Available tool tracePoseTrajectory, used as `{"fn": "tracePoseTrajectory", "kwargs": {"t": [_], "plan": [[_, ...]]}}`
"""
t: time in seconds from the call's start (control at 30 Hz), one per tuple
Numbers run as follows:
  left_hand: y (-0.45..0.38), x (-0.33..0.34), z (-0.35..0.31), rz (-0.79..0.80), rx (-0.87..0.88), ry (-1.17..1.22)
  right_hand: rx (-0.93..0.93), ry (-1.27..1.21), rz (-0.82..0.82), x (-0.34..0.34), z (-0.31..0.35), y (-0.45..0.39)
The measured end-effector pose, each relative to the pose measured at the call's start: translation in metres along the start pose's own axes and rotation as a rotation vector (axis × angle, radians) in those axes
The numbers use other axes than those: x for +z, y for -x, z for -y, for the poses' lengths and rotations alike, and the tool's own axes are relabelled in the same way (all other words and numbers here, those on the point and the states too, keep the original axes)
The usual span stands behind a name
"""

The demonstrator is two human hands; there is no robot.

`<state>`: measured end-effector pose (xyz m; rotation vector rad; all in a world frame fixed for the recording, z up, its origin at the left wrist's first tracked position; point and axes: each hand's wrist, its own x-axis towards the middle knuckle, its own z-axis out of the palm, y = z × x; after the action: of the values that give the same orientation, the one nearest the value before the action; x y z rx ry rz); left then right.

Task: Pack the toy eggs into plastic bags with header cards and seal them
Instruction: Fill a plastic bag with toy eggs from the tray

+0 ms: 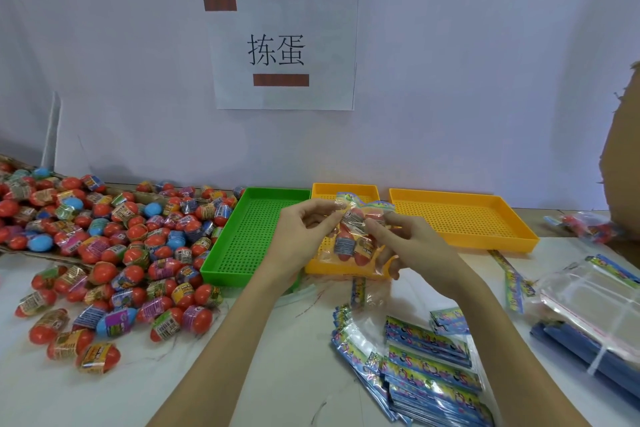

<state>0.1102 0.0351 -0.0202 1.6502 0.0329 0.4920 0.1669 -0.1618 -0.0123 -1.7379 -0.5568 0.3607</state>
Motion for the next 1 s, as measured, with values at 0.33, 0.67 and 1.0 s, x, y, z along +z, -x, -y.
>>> {"fn": "tracePoseTrajectory", "kwargs": {"t": [0.33,0.67,1.0], "plan": [[-0.004,-0.01,0.004,-0.018,-0.013,-0.206,-0.25,-1.176,-0.441,-0.036,0.002,-0.001],[-0.005,-0.009,0.003,-0.105,0.119,-0.478,-0.12,-0.437,-0.261,0.019,0.0,-0.003],[-0.01,-0.136,-0.003,-0.551,-0.301,-1.131,-0.252,0.084,0.055,0.108,0.019,-0.012]]}}
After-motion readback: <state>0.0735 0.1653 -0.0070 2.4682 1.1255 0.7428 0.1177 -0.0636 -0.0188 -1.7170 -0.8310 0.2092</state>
